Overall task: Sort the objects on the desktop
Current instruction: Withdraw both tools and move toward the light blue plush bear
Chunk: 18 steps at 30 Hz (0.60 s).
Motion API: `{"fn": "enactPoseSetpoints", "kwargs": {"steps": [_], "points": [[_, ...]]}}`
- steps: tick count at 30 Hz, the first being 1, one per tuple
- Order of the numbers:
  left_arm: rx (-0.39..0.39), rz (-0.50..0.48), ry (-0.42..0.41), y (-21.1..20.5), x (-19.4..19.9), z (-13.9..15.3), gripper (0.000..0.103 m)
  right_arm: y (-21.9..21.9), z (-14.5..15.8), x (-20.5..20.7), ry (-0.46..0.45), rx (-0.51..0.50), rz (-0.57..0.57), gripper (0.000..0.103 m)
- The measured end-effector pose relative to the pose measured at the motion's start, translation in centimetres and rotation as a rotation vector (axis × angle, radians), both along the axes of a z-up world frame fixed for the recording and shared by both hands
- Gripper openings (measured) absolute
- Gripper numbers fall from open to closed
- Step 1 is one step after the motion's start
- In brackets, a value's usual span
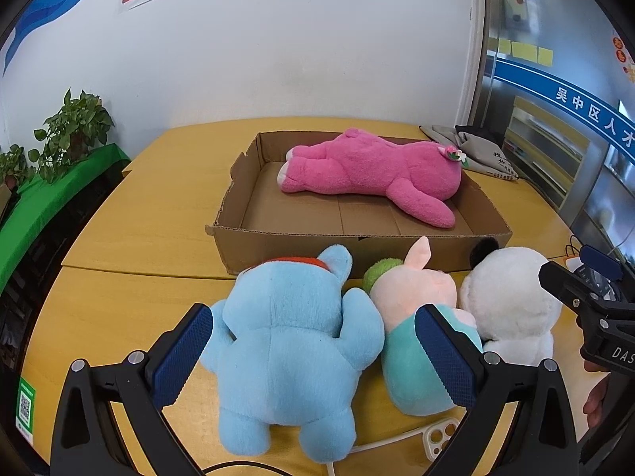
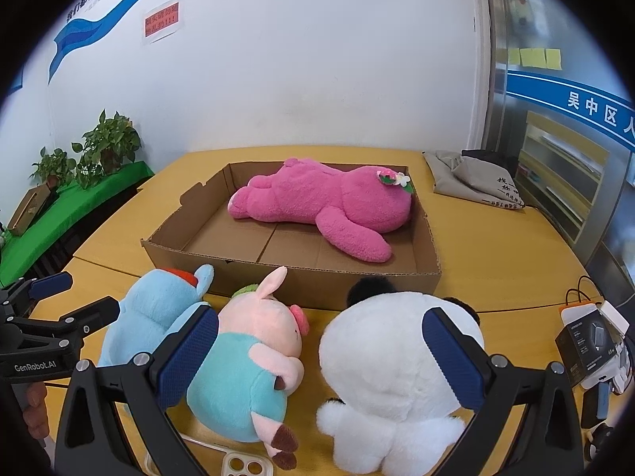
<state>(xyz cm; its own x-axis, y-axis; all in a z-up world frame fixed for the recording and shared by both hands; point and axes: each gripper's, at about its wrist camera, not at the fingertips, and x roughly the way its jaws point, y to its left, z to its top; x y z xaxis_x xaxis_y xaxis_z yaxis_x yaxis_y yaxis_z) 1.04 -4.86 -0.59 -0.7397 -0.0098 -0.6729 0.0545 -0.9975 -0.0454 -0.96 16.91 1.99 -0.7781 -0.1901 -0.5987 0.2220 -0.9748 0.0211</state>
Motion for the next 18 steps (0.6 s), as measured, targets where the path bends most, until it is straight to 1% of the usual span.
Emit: {"fn": "enactPoseSetpoints", "kwargs": {"steps": [5,13,16,18], "points": [[-0.002,-0.004,0.008,-0.1,-0.1,0.2,0.103,-0.2,0.0,-0.2,-0.001,0.005,0.001,0.103],[0.016,-0.018,0.006,-2.0,0.3,-0.3,0.103,-1.7,0.0,-0.2,-0.012,0.014,0.032,0.103],[0.035,-0.027,-0.007,-3.7,0.7,-0.8,0.103,-2.8,-0.2,-0.2,-0.026,0.014,0.067,0.103],[0.069,-0.042,-0.027,-5.4,1.1,-1.6,0.103,-4.0,-0.5,-0.2,-0.049,0.015,0.108,0.103]]}}
